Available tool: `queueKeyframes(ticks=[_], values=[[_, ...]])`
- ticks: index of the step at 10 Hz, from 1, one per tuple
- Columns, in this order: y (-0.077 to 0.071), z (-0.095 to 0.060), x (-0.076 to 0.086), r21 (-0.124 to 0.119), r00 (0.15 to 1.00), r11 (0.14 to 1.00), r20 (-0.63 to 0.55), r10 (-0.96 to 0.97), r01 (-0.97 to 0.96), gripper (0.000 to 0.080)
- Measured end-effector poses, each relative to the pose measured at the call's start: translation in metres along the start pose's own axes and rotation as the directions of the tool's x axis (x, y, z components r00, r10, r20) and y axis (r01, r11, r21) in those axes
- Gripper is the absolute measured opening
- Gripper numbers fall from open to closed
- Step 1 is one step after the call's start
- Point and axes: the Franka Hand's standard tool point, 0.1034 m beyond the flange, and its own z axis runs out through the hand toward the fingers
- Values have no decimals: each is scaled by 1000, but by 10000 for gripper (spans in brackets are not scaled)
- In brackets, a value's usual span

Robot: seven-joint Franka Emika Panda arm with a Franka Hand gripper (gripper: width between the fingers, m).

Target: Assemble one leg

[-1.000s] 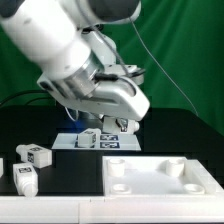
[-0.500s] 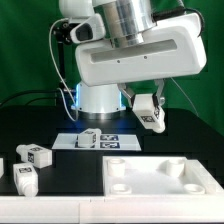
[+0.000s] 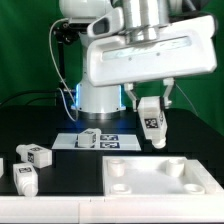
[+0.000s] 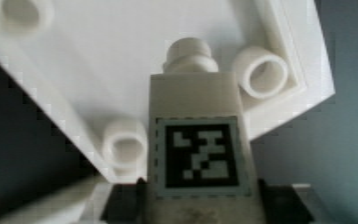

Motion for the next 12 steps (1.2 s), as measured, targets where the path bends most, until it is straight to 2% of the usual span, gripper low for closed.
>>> queueKeyframes(ticks=[1,2,3,5,7,8,9,10,12], values=[[-23,-1,0,-2,995,999,-84,-52,52,285],[-32,1,-1,-2,985,994,-138,-109,109,285],[-42,2,-4,27,969,993,-222,-107,116,285],[-46,7,-11,47,953,992,-289,-95,113,285],[-44,8,-11,36,951,991,-285,-115,131,285],[-42,13,-7,-4,931,972,-288,-225,234,285],[-42,16,5,-38,903,949,-298,-311,314,285],[-48,18,10,-58,876,924,-303,-376,377,285],[-47,19,10,-57,878,927,-303,-371,372,285]])
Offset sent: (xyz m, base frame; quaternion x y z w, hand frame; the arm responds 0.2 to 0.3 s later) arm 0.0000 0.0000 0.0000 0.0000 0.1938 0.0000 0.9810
